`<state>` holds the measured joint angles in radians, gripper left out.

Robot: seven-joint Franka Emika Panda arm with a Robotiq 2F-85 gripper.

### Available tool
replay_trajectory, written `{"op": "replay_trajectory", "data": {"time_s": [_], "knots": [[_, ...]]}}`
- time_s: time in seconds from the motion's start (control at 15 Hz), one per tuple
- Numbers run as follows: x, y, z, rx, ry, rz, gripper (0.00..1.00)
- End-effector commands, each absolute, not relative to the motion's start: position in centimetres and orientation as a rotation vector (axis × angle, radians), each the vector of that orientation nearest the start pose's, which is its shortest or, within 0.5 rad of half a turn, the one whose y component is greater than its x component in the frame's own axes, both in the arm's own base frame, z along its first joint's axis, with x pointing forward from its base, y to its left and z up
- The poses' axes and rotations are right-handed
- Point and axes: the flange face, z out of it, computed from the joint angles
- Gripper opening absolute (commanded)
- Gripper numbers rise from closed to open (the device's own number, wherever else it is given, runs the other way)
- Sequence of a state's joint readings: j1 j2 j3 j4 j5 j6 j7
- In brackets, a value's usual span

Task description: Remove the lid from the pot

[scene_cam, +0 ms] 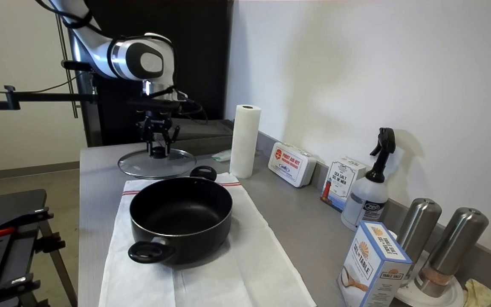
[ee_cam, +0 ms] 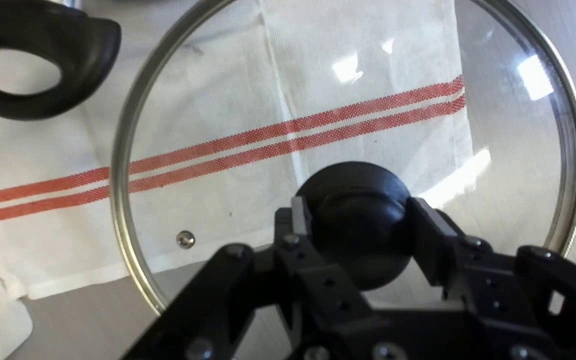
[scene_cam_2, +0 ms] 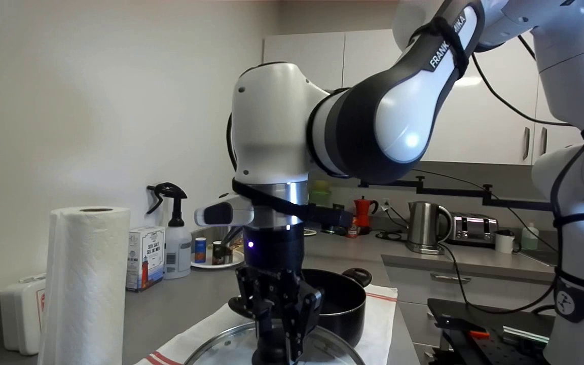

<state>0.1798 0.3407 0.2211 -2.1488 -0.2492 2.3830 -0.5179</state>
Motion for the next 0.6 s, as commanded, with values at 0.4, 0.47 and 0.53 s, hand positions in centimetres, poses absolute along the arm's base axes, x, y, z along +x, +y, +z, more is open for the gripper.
{"op": "replay_trajectory", "data": {"time_s": [0.4, 0.47, 0.53], "knots": [[54.1, 21.0, 18.5, -2.681, -1.791, 0.080, 0.25], [54.0, 20.6, 17.7, -2.674, -1.804, 0.076, 0.25], [54.0, 20.3, 16.9, -2.677, -1.820, 0.059, 0.25]]}}
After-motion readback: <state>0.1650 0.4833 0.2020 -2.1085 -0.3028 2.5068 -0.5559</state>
